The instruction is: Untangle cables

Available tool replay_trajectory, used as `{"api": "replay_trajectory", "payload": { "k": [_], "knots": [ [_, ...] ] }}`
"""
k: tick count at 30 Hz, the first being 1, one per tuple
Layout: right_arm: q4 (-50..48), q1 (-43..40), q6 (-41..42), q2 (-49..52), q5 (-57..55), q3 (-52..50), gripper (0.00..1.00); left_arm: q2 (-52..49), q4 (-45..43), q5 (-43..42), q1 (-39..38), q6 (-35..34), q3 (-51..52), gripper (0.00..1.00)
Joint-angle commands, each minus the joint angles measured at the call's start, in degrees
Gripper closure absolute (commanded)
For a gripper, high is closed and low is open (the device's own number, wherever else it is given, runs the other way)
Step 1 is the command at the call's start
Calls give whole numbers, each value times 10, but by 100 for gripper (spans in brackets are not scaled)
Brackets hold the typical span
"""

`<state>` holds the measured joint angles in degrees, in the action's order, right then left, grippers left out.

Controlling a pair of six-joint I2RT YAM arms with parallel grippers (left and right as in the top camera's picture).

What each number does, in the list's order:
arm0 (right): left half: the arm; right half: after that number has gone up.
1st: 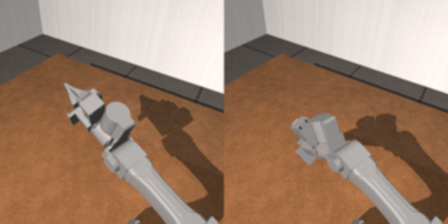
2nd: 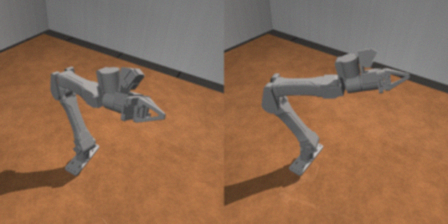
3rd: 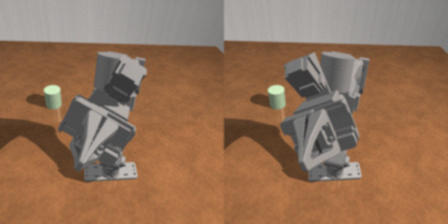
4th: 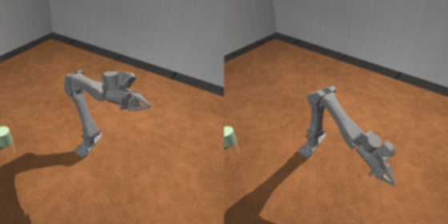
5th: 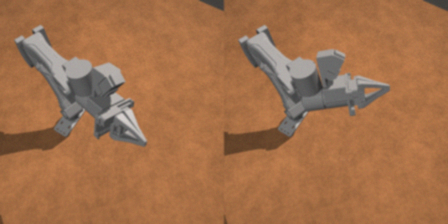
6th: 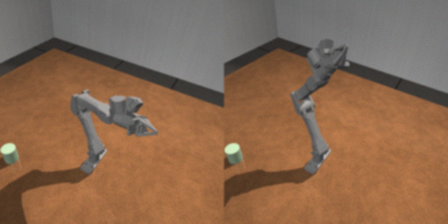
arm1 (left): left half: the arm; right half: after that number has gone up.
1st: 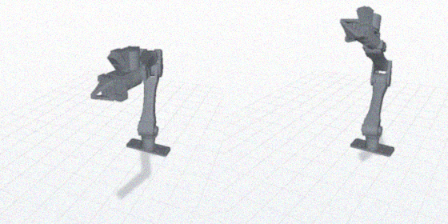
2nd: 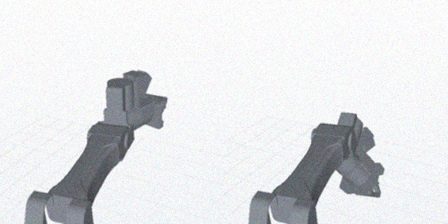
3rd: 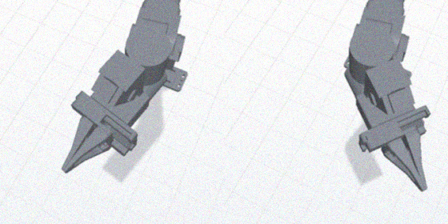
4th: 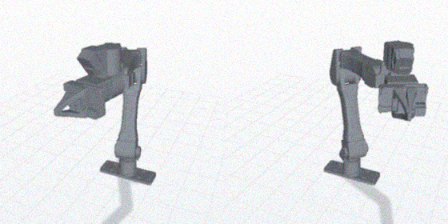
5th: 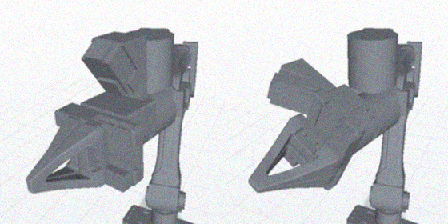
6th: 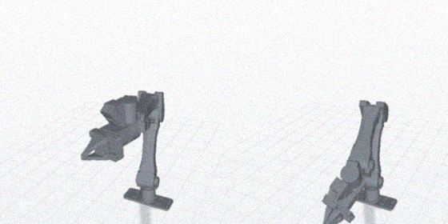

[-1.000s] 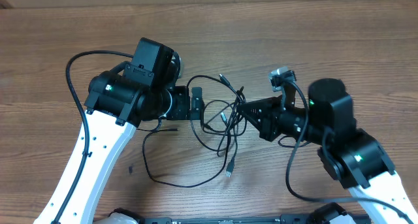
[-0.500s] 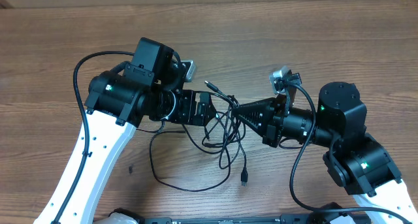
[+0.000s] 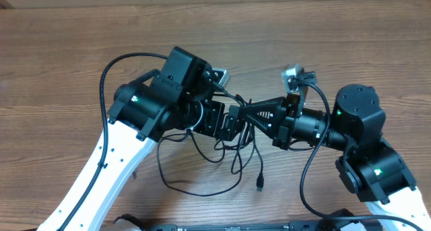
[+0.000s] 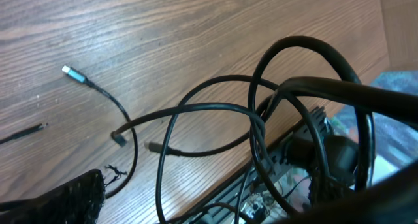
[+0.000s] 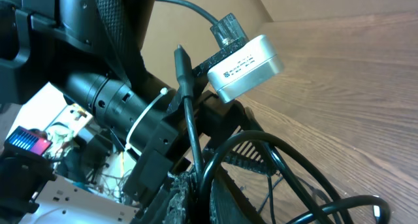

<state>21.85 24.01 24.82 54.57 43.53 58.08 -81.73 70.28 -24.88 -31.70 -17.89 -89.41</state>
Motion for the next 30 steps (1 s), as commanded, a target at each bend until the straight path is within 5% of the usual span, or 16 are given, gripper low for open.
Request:
{"api": "replay_trajectory", "payload": {
  "k": [1, 6, 9, 10, 15, 30],
  "knots": [
    [-9, 3, 11, -5, 7, 16, 95, -4, -22, -48, -35, -10, -7, 0],
    [-21, 3, 15, -5, 7, 16, 94, -4, -32, -64, -45, -10, -7, 3],
    [-28, 3, 34, -5, 1, 16, 94, -4, -37, -17, -35, -43, -7, 35],
    [-32, 3, 39, -5, 2, 16, 94, -4, -35, 21, -29, -75, -7, 56],
    [-35, 3, 54, -5, 7, 16, 94, -4, 7, 191, 10, -252, -7, 96],
    [-29, 3, 54, -5, 21, 16, 94, -4, 32, 205, 143, -291, -7, 96]
  ]
}}
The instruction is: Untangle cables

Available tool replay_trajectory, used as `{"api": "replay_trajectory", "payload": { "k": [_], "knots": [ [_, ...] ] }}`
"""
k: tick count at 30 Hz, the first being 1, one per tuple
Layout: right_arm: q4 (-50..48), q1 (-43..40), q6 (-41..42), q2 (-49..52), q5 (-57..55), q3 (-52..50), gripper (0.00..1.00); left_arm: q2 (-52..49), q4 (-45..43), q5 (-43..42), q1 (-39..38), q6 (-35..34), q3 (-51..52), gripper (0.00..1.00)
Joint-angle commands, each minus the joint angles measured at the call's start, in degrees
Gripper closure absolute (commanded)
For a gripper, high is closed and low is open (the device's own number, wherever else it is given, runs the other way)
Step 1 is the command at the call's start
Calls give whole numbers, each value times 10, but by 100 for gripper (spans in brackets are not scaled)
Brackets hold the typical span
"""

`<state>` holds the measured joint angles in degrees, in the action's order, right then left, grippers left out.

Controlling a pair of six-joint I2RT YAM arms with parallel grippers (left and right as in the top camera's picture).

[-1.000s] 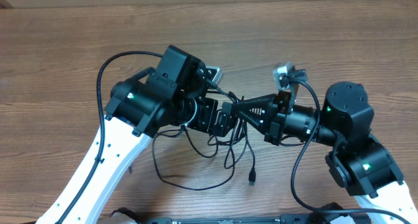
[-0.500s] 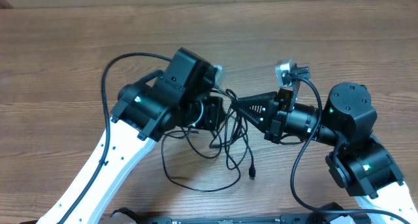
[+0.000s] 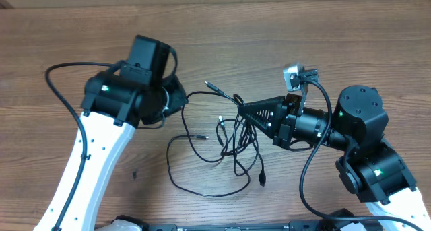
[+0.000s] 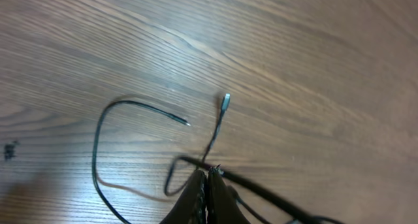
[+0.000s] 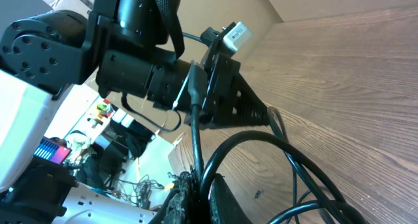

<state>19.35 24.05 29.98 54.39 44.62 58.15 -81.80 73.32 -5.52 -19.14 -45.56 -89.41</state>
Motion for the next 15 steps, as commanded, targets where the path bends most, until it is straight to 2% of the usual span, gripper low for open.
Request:
{"api": "replay_trajectory", "payload": {
  "k": [1, 5, 7, 8, 10, 11, 15],
  "knots": [
    [-4, 3, 2, -3, 15, 16, 94, -3, 1, 10, 23, -14, -7, 91],
    [-4, 3, 2, -3, 23, 16, 93, -3, -7, 3, 43, 5, -7, 80],
    [-4, 3, 0, -3, 31, 16, 93, -3, -18, -5, 54, 28, -7, 68],
    [-4, 3, 0, -3, 33, 16, 92, -3, -22, -7, 59, 35, -7, 52],
    [-3, 3, 0, -3, 35, 16, 83, -3, -25, -4, 68, 38, -7, 4],
    [-2, 3, 0, -3, 35, 16, 72, -3, -25, -2, 72, 38, -7, 0],
    [5, 3, 0, 5, 34, 16, 36, -3, -20, -19, 78, 38, -7, 0]
  ]
}}
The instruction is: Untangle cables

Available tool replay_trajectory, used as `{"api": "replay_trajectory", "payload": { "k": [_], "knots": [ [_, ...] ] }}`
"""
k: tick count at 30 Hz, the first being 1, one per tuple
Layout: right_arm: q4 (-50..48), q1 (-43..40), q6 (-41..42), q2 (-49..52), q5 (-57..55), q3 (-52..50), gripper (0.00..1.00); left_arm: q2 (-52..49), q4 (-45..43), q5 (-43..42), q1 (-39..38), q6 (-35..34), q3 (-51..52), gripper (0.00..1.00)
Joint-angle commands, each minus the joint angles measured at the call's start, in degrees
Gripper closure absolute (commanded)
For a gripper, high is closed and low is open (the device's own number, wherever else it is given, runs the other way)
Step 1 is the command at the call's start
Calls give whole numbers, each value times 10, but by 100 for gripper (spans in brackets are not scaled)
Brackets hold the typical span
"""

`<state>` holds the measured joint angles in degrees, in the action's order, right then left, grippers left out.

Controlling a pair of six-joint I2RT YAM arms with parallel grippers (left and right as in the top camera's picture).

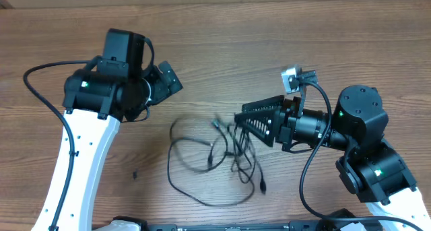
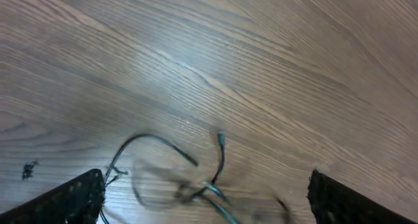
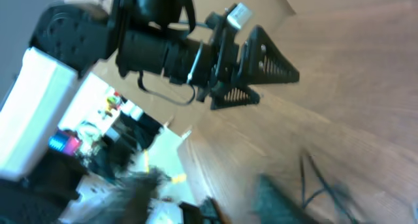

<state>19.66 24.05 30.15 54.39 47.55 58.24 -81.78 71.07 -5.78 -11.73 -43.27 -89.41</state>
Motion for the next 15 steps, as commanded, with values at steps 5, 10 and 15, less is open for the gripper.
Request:
{"api": "replay_trajectory", "payload": {
  "k": [5, 10, 15],
  "knots": [
    [28, 3, -5, 24, -17, 15, 20, -3, 9, -27, 3, 31, -7, 0],
    [147, 3, -20, 47, -198, 15, 15, -3, 12, -26, 3, 41, -7, 0],
    [239, 3, 18, 67, -369, 15, 14, -3, 18, -26, 3, 76, -7, 0]
  ]
}}
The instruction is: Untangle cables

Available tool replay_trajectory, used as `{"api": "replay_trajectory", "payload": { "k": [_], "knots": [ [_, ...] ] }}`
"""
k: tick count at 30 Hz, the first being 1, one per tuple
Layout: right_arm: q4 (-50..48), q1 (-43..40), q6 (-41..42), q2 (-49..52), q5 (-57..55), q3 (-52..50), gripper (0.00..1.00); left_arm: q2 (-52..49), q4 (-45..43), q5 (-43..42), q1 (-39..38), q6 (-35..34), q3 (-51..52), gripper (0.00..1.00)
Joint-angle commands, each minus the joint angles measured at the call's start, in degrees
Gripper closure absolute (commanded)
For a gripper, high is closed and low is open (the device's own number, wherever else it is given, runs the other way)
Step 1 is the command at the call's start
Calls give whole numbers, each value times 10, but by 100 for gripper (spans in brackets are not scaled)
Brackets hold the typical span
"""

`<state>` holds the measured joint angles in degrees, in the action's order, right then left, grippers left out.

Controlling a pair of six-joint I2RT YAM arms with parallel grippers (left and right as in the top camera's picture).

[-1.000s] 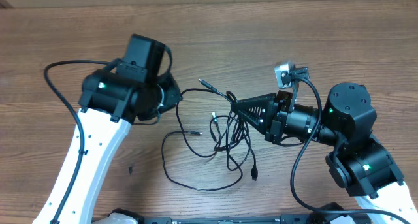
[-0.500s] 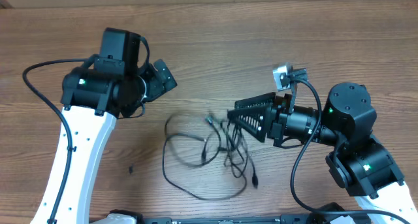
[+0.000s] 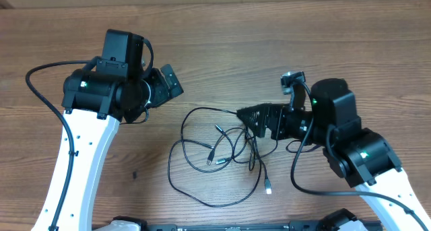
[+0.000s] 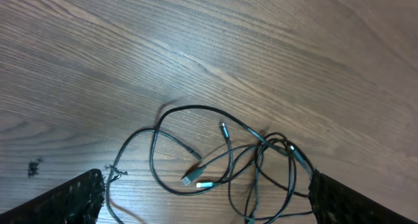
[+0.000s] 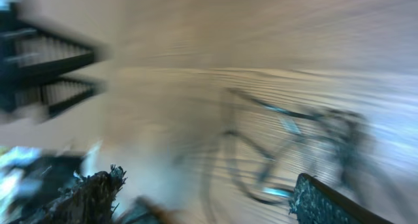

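A loose tangle of thin black cables (image 3: 225, 150) lies on the wooden table, with plug ends at its lower edge (image 3: 269, 188). The left wrist view shows the cables (image 4: 225, 162) spread in loops below the camera. My left gripper (image 3: 170, 83) hangs open up and to the left of the tangle, holding nothing; its fingertips (image 4: 75, 198) frame the bottom corners of its view. My right gripper (image 3: 256, 118) is at the tangle's right edge, open, its view badly blurred, with the cables (image 5: 294, 136) only a smear.
The wooden table (image 3: 222, 36) stretches around the tangle on all sides. A small dark speck (image 3: 134, 174) lies at the lower left. Each arm's own black cable (image 3: 40, 79) loops beside it.
The cables, blurred in motion then, now lie still in wider loops on the table. My right arm has turned and shifted toward the tangle. The left arm has not moved.
Both grippers were close together in the tangle at mid-table. Then my left gripper, shut on a cable, stood off to the left while the right stayed shut on a strand. Then both were open and the cables were moving. Now they lie spread out.
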<state>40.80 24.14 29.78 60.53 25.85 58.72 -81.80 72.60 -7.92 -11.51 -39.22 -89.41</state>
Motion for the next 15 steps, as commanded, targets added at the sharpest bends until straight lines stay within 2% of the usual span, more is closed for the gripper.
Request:
{"api": "replay_trajectory", "payload": {
  "k": [1, 7, 15],
  "knots": [
    [43, 2, 22, 10, -176, 10, 14, -3, 3, -4, 1, 40, -7, 0],
    [122, 2, 22, 64, -297, 8, 13, -3, 2, 4, 1, 46, -7, 0],
    [131, 2, 37, 175, -336, 5, 14, -3, 13, 10, 1, 52, -7, 0]
  ]
}}
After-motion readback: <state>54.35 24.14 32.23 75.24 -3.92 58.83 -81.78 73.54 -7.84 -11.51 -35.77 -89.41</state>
